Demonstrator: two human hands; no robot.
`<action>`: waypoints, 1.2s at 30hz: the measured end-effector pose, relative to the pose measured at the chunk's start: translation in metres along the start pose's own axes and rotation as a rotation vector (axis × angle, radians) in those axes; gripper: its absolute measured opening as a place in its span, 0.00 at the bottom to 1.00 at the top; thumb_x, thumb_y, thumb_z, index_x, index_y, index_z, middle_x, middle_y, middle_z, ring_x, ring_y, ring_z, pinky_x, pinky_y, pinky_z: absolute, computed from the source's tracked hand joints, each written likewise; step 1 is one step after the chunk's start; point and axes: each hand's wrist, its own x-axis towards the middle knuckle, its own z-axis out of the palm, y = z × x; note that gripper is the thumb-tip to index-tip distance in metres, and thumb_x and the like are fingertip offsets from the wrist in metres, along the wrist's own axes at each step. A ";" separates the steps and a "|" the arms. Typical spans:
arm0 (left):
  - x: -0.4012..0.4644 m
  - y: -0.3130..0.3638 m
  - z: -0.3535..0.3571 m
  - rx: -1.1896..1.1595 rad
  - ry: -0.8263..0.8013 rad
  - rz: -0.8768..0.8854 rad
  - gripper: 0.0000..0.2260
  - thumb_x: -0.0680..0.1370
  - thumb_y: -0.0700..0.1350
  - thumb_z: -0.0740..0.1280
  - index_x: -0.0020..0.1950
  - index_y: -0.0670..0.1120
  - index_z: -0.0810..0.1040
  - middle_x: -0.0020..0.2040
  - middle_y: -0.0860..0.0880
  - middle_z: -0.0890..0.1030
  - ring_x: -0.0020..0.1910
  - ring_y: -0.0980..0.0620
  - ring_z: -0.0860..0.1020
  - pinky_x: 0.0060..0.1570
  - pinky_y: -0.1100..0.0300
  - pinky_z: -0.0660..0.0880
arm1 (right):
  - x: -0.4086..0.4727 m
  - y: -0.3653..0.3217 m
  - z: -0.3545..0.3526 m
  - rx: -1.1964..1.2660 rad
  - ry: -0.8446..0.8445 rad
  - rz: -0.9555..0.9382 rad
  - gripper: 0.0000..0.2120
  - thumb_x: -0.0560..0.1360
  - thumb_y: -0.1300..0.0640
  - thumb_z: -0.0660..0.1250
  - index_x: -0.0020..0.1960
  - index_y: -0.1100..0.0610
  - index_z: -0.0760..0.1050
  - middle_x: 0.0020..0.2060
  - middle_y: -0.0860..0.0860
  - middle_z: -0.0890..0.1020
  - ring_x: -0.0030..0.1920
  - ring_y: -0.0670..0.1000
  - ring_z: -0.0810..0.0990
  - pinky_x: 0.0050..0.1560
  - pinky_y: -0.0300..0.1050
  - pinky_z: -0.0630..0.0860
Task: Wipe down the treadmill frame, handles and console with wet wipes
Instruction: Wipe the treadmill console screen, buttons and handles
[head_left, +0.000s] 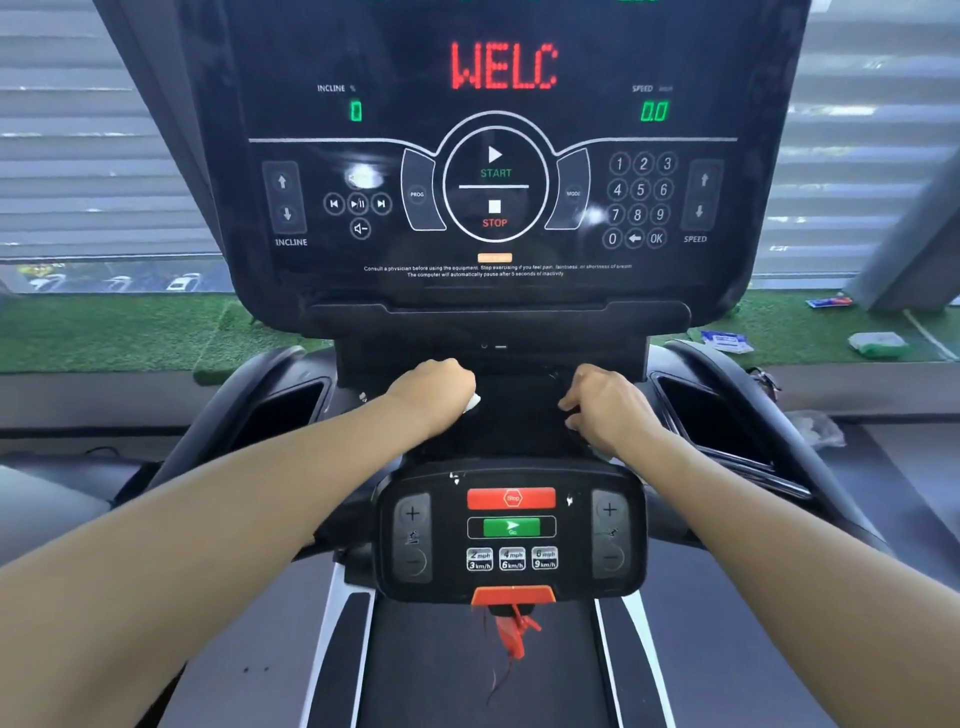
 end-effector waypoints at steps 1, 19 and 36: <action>-0.003 0.002 -0.002 0.022 -0.012 -0.002 0.13 0.68 0.33 0.60 0.30 0.44 0.58 0.30 0.46 0.62 0.29 0.50 0.57 0.29 0.61 0.55 | 0.000 0.000 -0.001 -0.007 -0.004 0.000 0.09 0.71 0.62 0.70 0.51 0.57 0.78 0.51 0.51 0.81 0.53 0.57 0.79 0.50 0.45 0.74; -0.048 -0.011 -0.013 -1.146 -0.069 0.030 0.05 0.79 0.36 0.62 0.46 0.43 0.77 0.43 0.45 0.79 0.42 0.51 0.78 0.48 0.62 0.76 | -0.020 -0.057 -0.018 0.661 -0.331 -0.106 0.15 0.74 0.64 0.69 0.60 0.60 0.75 0.55 0.56 0.80 0.55 0.51 0.78 0.58 0.42 0.72; -0.046 -0.055 0.024 -0.687 0.332 -0.111 0.07 0.76 0.36 0.67 0.52 0.43 0.80 0.44 0.50 0.79 0.41 0.55 0.76 0.51 0.64 0.72 | 0.000 -0.046 -0.019 -0.196 -0.382 -0.444 0.13 0.72 0.62 0.71 0.55 0.53 0.78 0.54 0.49 0.76 0.52 0.50 0.76 0.56 0.44 0.73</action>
